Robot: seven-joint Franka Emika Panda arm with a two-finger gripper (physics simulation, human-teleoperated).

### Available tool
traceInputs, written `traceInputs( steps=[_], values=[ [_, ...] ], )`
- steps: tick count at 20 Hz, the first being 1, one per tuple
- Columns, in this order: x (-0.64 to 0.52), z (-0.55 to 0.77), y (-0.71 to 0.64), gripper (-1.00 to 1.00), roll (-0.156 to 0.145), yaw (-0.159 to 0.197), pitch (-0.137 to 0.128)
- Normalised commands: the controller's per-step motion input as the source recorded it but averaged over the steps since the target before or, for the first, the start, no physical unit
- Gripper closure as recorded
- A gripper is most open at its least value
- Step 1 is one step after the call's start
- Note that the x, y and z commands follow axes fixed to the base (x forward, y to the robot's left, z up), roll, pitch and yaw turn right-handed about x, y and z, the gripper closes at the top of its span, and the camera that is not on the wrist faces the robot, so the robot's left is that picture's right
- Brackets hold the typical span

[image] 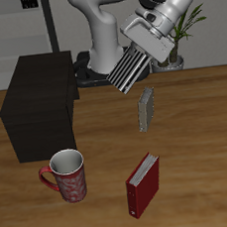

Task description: Place the striped book in the top region of the shelf

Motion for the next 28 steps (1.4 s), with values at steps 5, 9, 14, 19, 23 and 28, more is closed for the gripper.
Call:
traceInputs(
  steps=[5,9,14,19,23,28],
  values=[
    [0.02,-0.02,-0.06,1.0,-0.061,-0.011,-0.024],
    [0.13,-0.03,-0.22,1.0,-0.084,-0.011,-0.009],
    [0.12,-0.05,-0.11,1.0,-0.059,-0.016,-0.005],
    [0.08,-0.07,0.0,1.0,-0.003,0.006,0.006],
    [0.09,-0.04,-0.03,1.0,0.016,0.016,-0.005],
    [0.1,-0.01,-0.17,1.0,-0.03,-0.009,-0.009]
  ],
)
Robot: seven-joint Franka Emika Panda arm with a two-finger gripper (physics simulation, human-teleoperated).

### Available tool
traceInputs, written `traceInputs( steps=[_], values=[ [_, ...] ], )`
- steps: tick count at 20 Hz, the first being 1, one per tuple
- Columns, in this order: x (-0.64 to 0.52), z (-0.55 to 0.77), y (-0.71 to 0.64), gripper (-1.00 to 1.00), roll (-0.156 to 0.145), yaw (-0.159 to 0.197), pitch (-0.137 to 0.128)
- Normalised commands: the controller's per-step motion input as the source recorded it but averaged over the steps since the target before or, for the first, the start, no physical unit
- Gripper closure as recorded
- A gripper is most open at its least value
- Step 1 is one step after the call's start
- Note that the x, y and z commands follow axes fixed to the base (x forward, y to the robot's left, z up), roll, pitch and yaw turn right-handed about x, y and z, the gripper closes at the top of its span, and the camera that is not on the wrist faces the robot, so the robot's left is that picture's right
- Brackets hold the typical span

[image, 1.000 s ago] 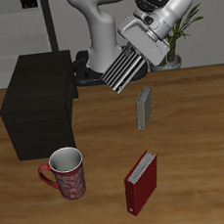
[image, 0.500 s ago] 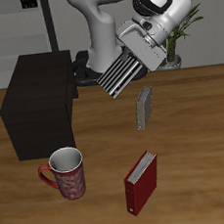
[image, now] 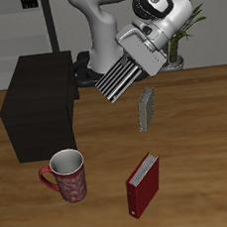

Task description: Place the striped book in the top region of the shelf

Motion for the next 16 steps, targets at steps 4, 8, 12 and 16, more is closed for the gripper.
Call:
traceInputs(
  steps=[4,8,12,16],
  values=[
    [0.15,-0.06,-0.2,1.0,-0.036,-0.007,0.018],
    [0.14,0.0,-0.16,1.0,-0.028,-0.011,0.013],
    [0.1,0.0,-0.22,1.0,-0.044,-0.012,0.004],
    [0.09,-0.04,-0.11,1.0,-0.017,-0.004,0.015]
  ],
)
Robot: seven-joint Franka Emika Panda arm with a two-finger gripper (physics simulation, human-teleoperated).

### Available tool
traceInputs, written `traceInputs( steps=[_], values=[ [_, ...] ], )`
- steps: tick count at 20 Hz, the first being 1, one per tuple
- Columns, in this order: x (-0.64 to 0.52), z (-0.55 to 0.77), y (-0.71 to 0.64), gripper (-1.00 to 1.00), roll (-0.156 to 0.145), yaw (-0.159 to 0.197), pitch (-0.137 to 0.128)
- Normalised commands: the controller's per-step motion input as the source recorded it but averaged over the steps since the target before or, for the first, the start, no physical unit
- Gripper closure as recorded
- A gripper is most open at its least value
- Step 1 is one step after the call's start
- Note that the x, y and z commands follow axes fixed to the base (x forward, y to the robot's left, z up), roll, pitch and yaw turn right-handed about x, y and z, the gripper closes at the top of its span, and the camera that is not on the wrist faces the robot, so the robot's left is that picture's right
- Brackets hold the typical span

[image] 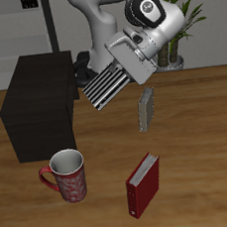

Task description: Place the striped book in the top region of the shelf

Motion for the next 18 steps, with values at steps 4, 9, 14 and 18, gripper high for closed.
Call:
traceInputs(
  steps=[4,9,14,18],
  values=[
    [0.07,-0.05,0.02,1.0,-0.009,-0.002,0.005],
    [0.02,-0.03,-0.03,1.0,0.008,-0.005,0.006],
    [0.09,0.0,-0.11,1.0,-0.018,-0.009,0.007],
    [0.1,-0.09,-0.08,1.0,-0.011,0.001,0.016]
  ],
)
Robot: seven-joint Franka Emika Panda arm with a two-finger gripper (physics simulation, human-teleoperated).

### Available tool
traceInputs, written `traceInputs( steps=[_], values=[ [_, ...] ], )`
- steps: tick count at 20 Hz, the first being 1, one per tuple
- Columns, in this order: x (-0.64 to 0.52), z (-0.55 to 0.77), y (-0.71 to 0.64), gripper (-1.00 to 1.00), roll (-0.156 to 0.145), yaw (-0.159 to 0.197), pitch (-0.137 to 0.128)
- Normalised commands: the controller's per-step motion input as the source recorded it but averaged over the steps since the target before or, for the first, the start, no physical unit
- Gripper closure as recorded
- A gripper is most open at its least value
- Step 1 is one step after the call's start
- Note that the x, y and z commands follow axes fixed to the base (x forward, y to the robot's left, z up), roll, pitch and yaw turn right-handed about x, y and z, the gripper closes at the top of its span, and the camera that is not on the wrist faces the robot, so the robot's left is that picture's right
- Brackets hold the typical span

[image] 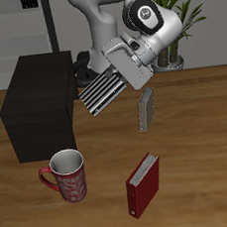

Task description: Place the striped book in the top region of the shelf

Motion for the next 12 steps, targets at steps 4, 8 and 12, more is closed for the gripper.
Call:
traceInputs(
  steps=[4,8,12],
  values=[
    [0.13,-0.06,-0.16,1.0,-0.025,-0.009,0.015],
    [0.14,-0.05,-0.22,1.0,-0.033,-0.016,0.029],
    [0.11,-0.1,-0.13,1.0,-0.015,-0.004,0.019]
  ],
)
